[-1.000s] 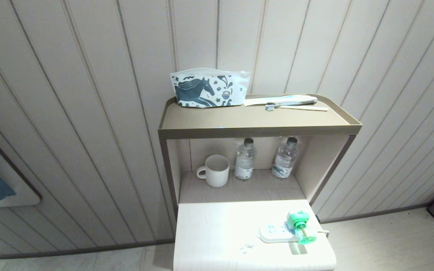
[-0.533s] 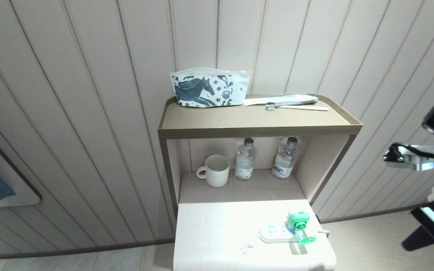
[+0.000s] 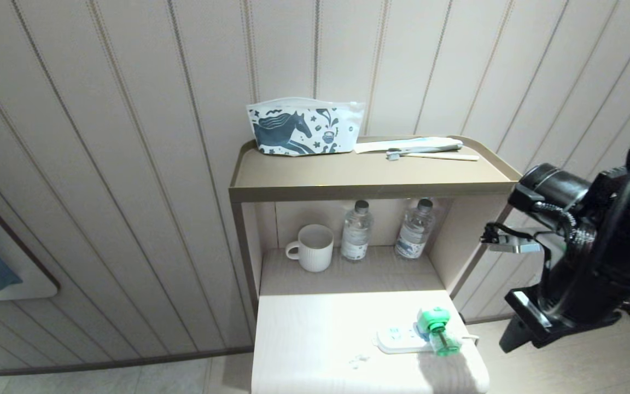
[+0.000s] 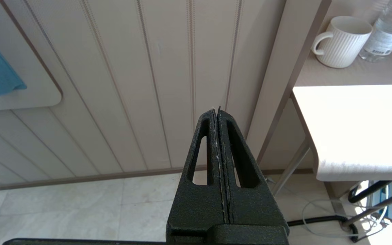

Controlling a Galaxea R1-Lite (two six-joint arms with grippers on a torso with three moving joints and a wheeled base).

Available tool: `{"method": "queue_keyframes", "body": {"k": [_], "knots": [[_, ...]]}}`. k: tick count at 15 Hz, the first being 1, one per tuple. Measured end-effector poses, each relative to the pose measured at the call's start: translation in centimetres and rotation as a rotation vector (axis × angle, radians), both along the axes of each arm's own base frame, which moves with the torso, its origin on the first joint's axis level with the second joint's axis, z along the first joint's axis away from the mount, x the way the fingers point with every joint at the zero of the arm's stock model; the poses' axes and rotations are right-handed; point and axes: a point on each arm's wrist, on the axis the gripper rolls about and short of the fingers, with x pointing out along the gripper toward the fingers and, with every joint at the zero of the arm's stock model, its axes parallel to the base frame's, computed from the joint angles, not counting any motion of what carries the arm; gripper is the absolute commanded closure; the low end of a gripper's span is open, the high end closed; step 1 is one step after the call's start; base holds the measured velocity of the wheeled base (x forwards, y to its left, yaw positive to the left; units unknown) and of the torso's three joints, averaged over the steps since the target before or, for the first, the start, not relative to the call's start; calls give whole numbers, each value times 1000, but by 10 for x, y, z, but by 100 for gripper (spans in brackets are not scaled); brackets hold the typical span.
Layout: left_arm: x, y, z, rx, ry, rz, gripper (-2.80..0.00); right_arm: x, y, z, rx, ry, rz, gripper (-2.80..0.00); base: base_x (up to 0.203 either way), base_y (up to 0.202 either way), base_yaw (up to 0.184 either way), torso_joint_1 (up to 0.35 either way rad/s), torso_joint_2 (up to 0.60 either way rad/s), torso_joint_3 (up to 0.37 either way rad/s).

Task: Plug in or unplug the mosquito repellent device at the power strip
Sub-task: Hold the socket with your left hand and unplug it with your right hand

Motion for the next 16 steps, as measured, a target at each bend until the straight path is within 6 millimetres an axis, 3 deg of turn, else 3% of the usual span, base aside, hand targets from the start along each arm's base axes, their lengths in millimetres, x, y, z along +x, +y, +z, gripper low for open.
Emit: {"method": "queue_keyframes", "body": {"k": [7, 16], "knots": [[0, 0, 0, 0, 1, 0, 0, 25, 13, -31, 5, -41, 9, -280, 0, 0, 0, 0, 0, 0], [0, 0, 0, 0, 0, 0, 0, 45, 18, -46, -68, -34, -8, -280, 0, 0, 0, 0, 0, 0]]}}
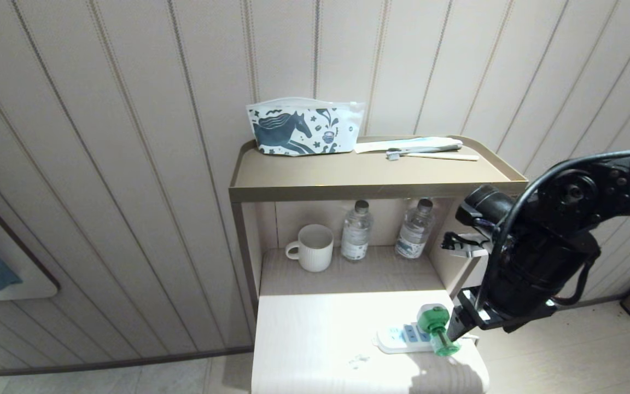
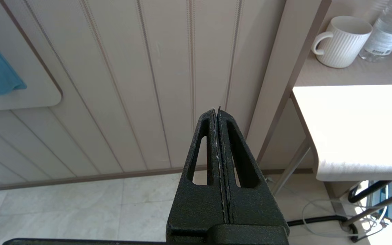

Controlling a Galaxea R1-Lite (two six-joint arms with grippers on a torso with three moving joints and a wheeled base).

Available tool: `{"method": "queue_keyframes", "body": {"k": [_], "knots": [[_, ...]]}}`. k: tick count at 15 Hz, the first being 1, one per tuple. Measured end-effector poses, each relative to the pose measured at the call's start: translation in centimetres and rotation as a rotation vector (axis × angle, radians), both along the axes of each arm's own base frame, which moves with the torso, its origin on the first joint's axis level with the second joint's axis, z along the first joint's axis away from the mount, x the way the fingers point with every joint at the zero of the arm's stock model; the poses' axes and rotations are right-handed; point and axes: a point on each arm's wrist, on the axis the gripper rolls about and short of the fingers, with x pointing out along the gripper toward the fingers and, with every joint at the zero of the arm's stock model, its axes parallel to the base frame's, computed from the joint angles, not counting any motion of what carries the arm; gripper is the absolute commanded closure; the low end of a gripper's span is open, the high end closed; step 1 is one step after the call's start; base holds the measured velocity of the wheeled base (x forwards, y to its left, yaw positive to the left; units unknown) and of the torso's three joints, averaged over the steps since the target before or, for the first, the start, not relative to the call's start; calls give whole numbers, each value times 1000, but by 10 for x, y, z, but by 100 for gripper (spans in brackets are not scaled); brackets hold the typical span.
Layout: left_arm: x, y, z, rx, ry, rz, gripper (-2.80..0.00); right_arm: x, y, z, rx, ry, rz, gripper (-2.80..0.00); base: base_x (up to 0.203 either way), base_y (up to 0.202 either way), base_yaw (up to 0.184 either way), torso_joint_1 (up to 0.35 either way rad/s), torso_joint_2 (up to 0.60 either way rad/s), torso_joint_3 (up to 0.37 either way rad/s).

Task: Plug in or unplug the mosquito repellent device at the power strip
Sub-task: Hold the socket with your left hand and unplug it with your right hand

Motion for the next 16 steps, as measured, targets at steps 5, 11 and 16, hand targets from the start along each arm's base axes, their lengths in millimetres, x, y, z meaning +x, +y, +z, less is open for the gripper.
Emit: {"method": "queue_keyframes", "body": {"k": [5, 11, 16], "knots": [[0, 0, 0, 0, 0, 0, 0, 17, 6, -21, 0, -5, -22, -280, 0, 0, 0, 0, 0, 0], [0, 0, 0, 0, 0, 0, 0, 46, 11, -56, 0, -11, -43, -280, 0, 0, 0, 0, 0, 0], [0, 0, 0, 0, 0, 0, 0, 70, 18, -83, -1, -10, -61, -280, 0, 0, 0, 0, 0, 0]]}}
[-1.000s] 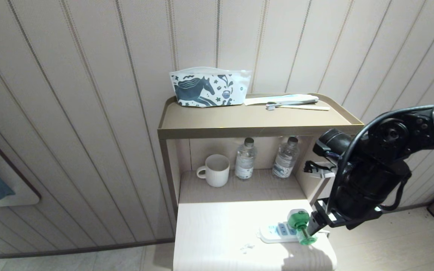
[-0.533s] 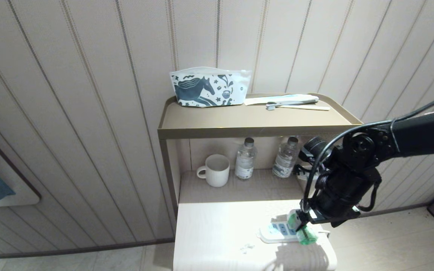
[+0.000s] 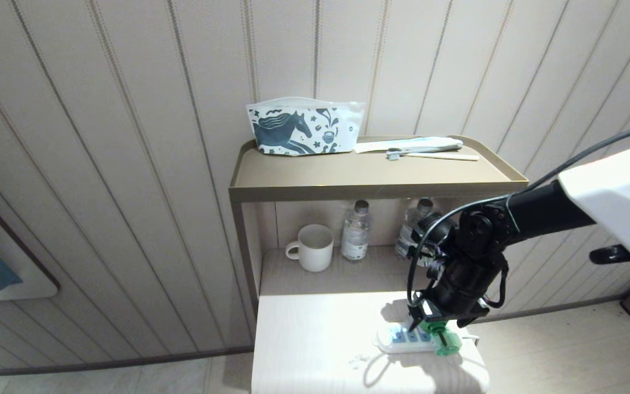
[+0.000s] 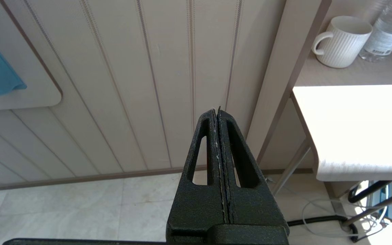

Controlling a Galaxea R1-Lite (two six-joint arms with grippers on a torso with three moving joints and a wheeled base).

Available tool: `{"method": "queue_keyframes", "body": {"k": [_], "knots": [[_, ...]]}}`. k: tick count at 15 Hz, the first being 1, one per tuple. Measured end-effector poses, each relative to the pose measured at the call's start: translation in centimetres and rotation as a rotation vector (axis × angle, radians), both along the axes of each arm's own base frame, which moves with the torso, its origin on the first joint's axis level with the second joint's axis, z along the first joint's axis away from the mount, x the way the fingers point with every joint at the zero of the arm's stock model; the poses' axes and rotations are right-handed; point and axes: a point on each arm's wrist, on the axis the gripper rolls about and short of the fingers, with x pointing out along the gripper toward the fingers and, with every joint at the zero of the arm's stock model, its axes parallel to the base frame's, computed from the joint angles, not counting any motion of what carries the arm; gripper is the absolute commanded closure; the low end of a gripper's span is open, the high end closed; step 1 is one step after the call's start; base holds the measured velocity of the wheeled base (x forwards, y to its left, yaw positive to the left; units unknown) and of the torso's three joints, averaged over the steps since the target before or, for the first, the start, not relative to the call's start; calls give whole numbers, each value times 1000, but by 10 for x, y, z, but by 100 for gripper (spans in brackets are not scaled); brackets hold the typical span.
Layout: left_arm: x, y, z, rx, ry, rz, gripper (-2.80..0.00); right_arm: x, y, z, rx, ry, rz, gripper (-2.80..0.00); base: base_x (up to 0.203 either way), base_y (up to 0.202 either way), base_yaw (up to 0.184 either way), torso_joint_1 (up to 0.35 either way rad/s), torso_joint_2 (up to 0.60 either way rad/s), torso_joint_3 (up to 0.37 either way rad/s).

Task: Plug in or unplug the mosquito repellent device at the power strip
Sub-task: Hold the socket with your left hand and unplug it with your right hand

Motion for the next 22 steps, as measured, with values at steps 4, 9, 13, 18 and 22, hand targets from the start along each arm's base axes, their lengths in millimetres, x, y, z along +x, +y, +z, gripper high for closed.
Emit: {"method": "queue_keyframes", "body": {"k": [4, 9, 13, 18, 22], "knots": [[0, 0, 0, 0, 0, 0, 0, 7, 0, -15, -12, 32, -6, -280, 0, 0, 0, 0, 0, 0], [0, 0, 0, 0, 0, 0, 0, 13, -8, -21, -15, 44, -30, -280, 0, 0, 0, 0, 0, 0], [0, 0, 0, 0, 0, 0, 0, 15, -9, -26, -17, 54, -33, -280, 0, 0, 0, 0, 0, 0], [0, 0, 0, 0, 0, 0, 0, 19, -8, -31, -17, 61, -33, 0, 0, 0, 0, 0, 0, 0], [0, 0, 0, 0, 0, 0, 0, 22, -7, -36, -19, 68, -31, 0, 0, 0, 0, 0, 0, 0]]}}
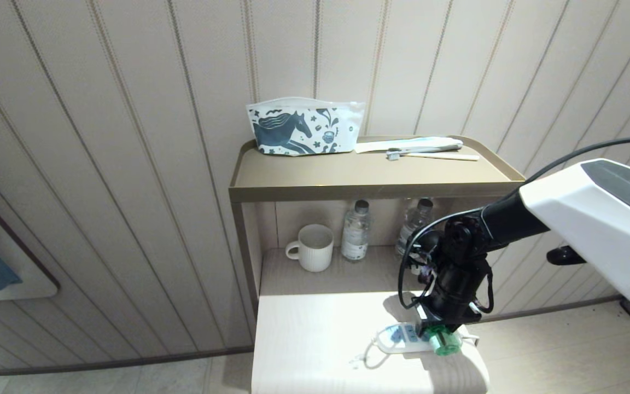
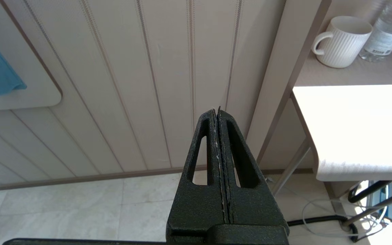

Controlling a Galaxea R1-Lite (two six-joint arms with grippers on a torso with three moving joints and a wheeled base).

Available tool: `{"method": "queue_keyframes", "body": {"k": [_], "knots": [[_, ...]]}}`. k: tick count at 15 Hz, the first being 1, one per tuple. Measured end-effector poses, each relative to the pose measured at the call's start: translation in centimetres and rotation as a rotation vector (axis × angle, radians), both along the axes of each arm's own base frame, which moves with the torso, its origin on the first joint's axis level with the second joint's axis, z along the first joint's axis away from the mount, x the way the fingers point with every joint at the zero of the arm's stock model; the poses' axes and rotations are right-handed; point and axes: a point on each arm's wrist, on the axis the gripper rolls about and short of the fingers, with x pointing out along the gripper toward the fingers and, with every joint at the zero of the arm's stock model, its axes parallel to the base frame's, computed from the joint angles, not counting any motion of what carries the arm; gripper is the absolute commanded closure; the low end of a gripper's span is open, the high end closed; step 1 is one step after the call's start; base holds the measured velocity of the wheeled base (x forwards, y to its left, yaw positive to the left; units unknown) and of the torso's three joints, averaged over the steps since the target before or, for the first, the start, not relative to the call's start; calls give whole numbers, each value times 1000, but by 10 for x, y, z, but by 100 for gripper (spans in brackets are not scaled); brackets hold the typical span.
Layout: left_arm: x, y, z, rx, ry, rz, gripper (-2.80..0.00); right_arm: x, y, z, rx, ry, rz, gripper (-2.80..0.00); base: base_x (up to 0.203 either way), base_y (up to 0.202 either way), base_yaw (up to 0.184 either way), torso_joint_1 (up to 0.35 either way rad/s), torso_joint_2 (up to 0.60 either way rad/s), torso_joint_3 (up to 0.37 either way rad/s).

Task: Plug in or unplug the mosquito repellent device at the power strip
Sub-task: Hold the socket with your left hand and unplug it with your right hand

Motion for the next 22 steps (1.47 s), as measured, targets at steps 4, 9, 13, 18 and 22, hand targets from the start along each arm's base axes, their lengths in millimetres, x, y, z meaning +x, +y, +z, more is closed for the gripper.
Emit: {"method": "queue_keyframes", "body": {"k": [4, 9, 13, 18, 22], "knots": [[0, 0, 0, 0, 0, 0, 0, 1, 1, -4, 0, 10, 0, 0, 0, 0, 0, 0, 0, 0], [0, 0, 0, 0, 0, 0, 0, 5, 4, -2, 6, -4, 4, 0, 0, 0, 0, 0, 0, 0], [0, 0, 0, 0, 0, 0, 0, 7, 20, 4, 17, -39, 37, 0, 0, 0, 0, 0, 0, 0], [0, 0, 0, 0, 0, 0, 0, 1, 51, 15, 30, -72, 113, 0, 0, 0, 0, 0, 0, 0], [0, 0, 0, 0, -1, 1, 0, -11, 82, 19, 42, -87, 184, 0, 0, 0, 0, 0, 0, 0]]}}
